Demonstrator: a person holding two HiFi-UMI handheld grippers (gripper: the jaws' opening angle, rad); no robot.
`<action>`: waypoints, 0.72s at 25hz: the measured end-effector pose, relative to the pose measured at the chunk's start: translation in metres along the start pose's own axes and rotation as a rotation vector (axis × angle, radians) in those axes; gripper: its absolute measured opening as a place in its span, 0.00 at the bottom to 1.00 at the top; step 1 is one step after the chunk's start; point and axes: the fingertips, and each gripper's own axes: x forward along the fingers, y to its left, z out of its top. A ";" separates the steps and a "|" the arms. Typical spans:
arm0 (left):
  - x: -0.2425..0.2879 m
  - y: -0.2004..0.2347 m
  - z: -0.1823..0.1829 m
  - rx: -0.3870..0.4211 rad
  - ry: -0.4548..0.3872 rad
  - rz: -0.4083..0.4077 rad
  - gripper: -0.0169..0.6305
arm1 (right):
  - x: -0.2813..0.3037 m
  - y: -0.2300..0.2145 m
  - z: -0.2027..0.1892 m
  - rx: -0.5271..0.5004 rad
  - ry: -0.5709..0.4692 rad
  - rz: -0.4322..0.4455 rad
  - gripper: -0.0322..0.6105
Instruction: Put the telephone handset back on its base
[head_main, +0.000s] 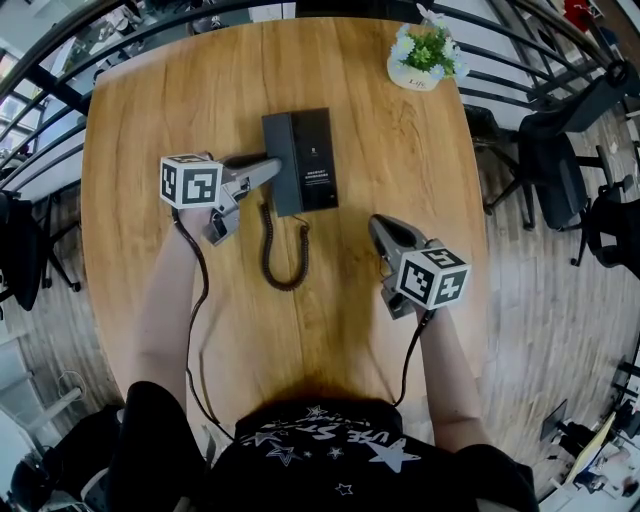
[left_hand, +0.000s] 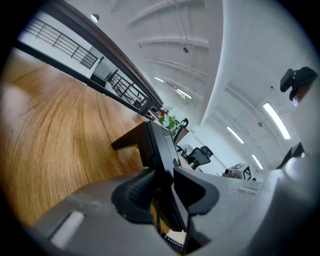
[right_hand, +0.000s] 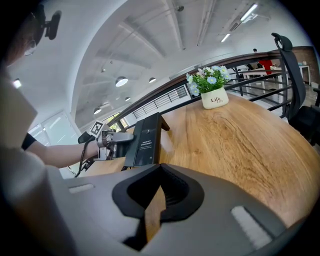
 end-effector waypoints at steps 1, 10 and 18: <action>-0.001 0.001 0.000 0.007 0.003 0.011 0.21 | 0.000 0.002 0.001 -0.003 -0.001 0.002 0.05; -0.013 -0.009 0.009 -0.016 -0.031 0.056 0.41 | -0.014 0.015 0.010 -0.026 -0.022 0.001 0.05; -0.045 -0.068 0.009 0.030 -0.093 0.023 0.42 | -0.043 0.047 0.031 -0.062 -0.084 0.017 0.05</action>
